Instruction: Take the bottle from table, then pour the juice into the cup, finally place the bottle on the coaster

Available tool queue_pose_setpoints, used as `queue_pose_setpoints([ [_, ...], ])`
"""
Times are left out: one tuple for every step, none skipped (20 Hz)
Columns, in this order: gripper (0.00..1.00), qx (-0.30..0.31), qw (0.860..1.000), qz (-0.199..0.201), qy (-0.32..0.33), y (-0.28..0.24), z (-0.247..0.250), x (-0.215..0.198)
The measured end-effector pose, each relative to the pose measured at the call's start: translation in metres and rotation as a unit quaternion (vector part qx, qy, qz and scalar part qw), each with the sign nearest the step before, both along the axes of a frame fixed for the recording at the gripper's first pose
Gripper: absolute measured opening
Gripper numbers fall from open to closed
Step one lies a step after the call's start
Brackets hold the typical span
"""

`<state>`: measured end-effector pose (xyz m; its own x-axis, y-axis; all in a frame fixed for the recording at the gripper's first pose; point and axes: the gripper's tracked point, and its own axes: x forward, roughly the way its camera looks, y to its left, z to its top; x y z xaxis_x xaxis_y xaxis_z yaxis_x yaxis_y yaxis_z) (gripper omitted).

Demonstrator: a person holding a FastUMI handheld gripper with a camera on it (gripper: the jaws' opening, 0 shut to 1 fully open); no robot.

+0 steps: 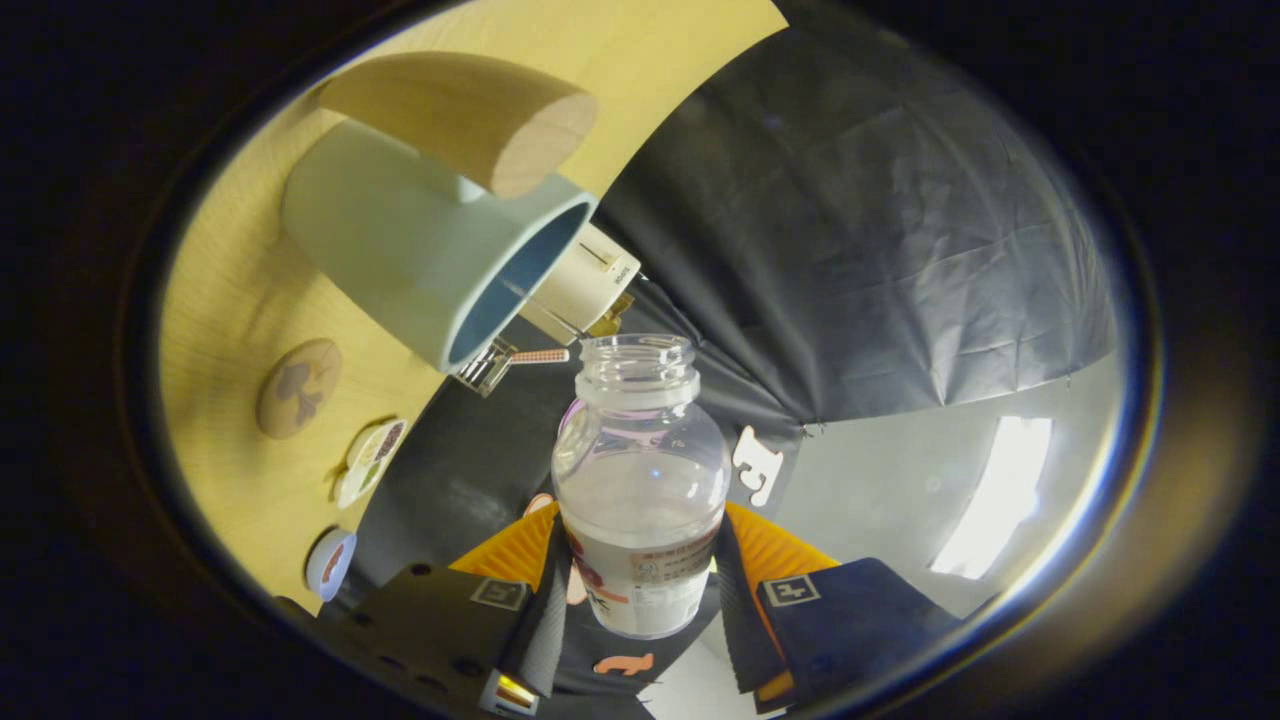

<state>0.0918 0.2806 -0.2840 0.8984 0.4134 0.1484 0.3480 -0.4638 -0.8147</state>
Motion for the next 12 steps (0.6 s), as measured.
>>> queue_pose_setpoints([
  [0.7,-0.004,1.0,0.001,-0.001,0.0004,0.0002,-0.0007],
  [0.7,-0.007,1.0,0.002,-0.003,0.0006,0.0004,-0.0018],
  [0.7,-0.012,1.0,0.004,-0.005,0.0013,0.0,-0.003],
  [0.7,-0.014,1.0,0.004,-0.004,0.0007,-0.0005,-0.0035],
  [0.7,-0.014,1.0,0.003,-0.002,-0.0005,-0.001,-0.0029],
  [0.7,-0.011,1.0,0.001,0.0,-0.0023,-0.0011,-0.0034],
  [0.7,-0.009,1.0,0.0,0.0,-0.0031,-0.001,-0.0025],
  [0.7,-0.01,1.0,0.0,-0.001,-0.0033,-0.0007,-0.0019],
  [0.7,-0.007,1.0,-0.002,0.002,-0.0032,-0.0009,-0.0005],
  [0.7,0.003,1.0,-0.005,0.013,-0.0049,-0.0033,0.0002],
  [0.7,0.018,0.999,-0.009,0.027,-0.0058,-0.0064,0.003],
  [0.7,0.034,0.999,-0.012,0.041,-0.0069,-0.0086,0.004],
])
